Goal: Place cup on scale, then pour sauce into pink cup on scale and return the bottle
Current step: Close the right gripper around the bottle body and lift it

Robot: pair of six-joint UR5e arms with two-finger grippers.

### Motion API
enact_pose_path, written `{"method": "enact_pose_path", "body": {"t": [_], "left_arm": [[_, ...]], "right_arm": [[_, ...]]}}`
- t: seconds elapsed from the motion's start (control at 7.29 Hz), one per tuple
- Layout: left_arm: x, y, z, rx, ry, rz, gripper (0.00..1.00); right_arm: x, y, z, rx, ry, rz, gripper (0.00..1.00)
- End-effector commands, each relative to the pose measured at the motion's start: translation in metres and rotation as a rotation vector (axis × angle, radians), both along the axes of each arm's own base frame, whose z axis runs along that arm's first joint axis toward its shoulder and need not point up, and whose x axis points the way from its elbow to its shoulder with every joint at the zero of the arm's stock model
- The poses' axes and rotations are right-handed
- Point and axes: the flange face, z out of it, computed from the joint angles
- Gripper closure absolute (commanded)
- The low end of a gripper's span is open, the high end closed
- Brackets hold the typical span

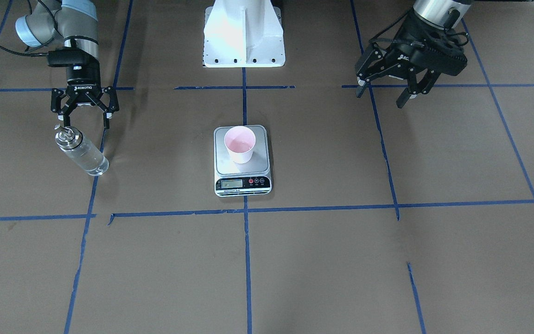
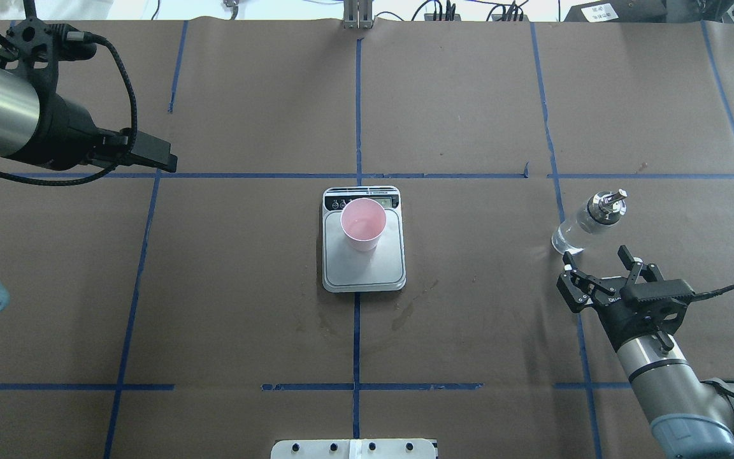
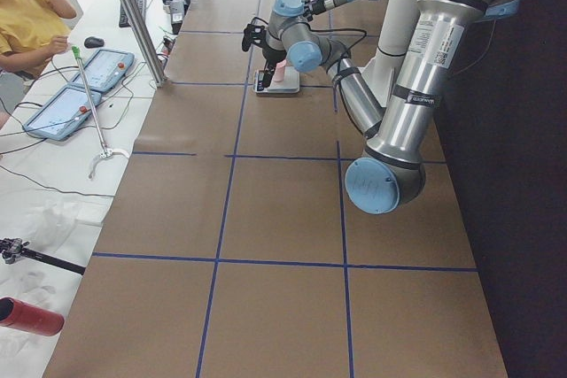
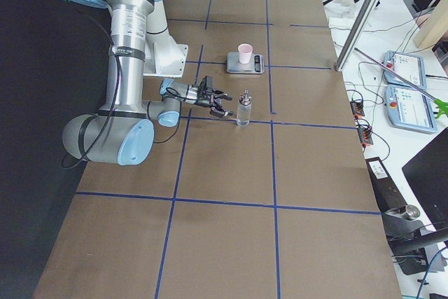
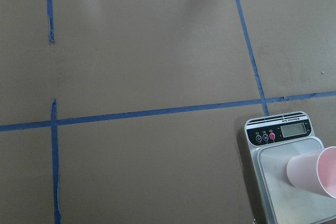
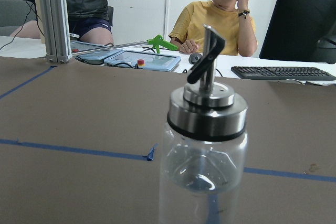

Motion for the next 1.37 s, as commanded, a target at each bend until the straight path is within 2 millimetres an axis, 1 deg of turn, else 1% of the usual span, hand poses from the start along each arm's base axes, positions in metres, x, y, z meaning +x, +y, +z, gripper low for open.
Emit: {"method": "enact_pose_path", "body": {"t": [0.0,0.14,0.27,0.69,0.82,1.1,1.23], "left_arm": [[0.001,0.000,0.001,0.001,-0.002,0.001,0.01],[0.001,0.000,0.001,0.001,-0.002,0.001,0.01],[0.001,0.000,0.001,0.001,-0.002,0.001,0.01],[0.001,0.000,0.000,0.002,-0.001,0.001,0.01],[0.001,0.000,0.000,0.002,-0.001,0.001,0.01],[0.001,0.000,0.001,0.001,-0.002,0.001,0.01],[0.001,0.000,0.001,0.000,-0.003,0.001,0.01]], "right_arm": [[-0.005,-0.016,0.013,-0.018,0.027,0.011,0.00],[-0.029,-0.026,0.009,-0.015,0.028,0.011,0.00],[-0.032,-0.031,0.009,-0.014,0.033,0.019,0.00],[-0.025,-0.039,0.020,-0.019,0.062,0.031,0.00],[-0.025,-0.042,0.020,-0.023,0.060,0.032,0.00],[-0.017,-0.058,0.021,-0.043,0.065,0.037,0.00],[-0.017,-0.059,0.022,-0.044,0.065,0.039,0.00]]}}
